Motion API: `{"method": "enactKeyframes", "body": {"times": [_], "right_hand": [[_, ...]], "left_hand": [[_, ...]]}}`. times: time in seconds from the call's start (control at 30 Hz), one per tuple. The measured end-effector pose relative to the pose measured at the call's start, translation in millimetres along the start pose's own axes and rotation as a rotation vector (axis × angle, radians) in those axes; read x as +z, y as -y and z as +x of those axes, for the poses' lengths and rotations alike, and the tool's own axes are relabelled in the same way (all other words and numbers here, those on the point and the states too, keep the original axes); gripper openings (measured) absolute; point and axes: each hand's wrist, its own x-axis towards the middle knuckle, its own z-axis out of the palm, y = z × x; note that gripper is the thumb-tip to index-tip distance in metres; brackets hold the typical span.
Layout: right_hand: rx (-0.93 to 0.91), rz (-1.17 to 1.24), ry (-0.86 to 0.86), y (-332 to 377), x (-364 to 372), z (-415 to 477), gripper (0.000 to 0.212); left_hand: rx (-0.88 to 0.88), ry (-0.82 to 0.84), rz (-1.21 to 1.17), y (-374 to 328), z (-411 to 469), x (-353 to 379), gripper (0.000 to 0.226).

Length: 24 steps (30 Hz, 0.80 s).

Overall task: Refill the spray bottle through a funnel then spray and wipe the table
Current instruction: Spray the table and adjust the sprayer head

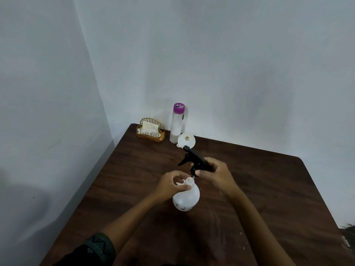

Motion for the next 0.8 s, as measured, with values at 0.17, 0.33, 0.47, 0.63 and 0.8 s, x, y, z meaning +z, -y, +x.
{"method": "enactKeyframes", "body": {"times": [0.17, 0.33, 0.47, 0.63, 0.8], "right_hand": [[0.007, -0.173, -0.032, -27.0, 12.5, -3.3, 0.025], [0.047, -0.171, -0.082, -40.7, 18.9, -3.8, 0.025], [0.052, -0.273, -0.076, -38.5, 24.2, -0.2, 0.026], [0.008, -0.411, -0.103, -39.0, 29.6, -1.5, 0.022], [-0.032, -0.443, -0.276, -49.9, 41.5, -4.7, 0.021]], "left_hand": [[-0.078, -0.14, -0.147, 5.3, -2.4, 13.8, 0.033], [-0.104, -0.216, -0.284, 10.9, -6.7, 23.0, 0.034], [-0.095, -0.279, -0.262, 12.8, -9.1, 28.1, 0.03], [-0.045, -0.322, -0.158, 11.1, -12.7, 29.3, 0.028], [0.036, -0.32, -0.069, 13.0, -15.4, 29.4, 0.025]]}}
